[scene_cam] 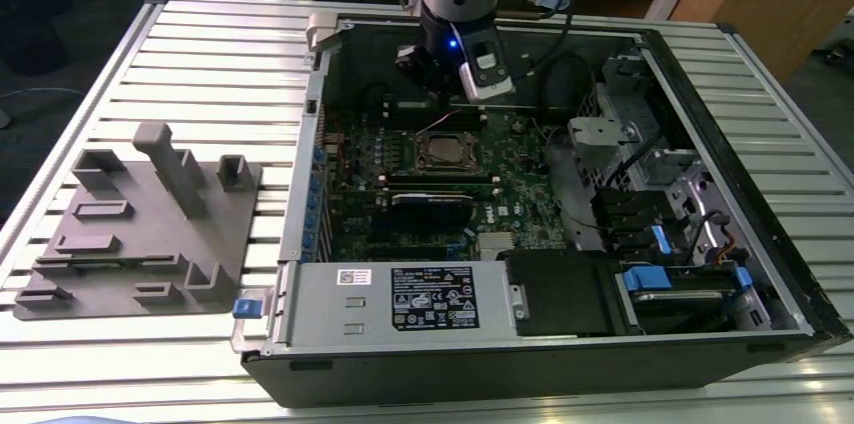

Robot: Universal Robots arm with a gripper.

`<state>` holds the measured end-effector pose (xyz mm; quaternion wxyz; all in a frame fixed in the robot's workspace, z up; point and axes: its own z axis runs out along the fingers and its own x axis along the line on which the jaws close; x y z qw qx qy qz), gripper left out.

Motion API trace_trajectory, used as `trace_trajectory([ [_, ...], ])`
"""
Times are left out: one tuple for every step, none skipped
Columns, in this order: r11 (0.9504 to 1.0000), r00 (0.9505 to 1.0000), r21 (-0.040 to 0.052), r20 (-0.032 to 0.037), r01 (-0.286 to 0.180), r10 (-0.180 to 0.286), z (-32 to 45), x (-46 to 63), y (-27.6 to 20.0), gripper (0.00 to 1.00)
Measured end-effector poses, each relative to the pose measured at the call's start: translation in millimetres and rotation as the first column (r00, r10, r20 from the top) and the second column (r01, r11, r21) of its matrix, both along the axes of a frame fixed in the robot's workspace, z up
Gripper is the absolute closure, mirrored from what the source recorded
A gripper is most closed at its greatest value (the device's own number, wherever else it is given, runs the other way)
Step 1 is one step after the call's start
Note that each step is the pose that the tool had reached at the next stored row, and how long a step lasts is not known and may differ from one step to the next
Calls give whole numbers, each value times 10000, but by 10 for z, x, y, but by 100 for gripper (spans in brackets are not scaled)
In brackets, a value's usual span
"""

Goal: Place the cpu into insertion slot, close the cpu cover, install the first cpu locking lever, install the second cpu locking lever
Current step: 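Install the first cpu locking lever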

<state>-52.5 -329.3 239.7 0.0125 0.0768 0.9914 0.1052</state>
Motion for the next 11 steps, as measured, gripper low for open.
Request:
trace_trajectory([
  [10000,10000,-2,-1,-1,1,-10,0,-1,89],
  [10000,10000,-3,-1,-1,1,-24,-1,-1,89],
  [10000,10000,-3,-1,-1,1,-39,-1,-1,89],
  [10000,10000,-2,-1,-1,1,-52,-1,0,89],
  [10000,10000,-3,-1,0,0,-63,-1,-1,89],
  [10000,10000,-4,-2,-1,1,-70,-2,0,89],
  [10000,10000,-3,-2,1,-1,-76,-3,0,89],
  [10000,10000,-4,-2,0,0,-78,-3,-1,89],
  [10000,10000,-4,-2,0,0,-81,-3,2,89],
  [10000,10000,-4,-2,1,-1,-83,-3,6,89],
  [10000,10000,-2,-1,1,-1,-85,-3,10,89],
])
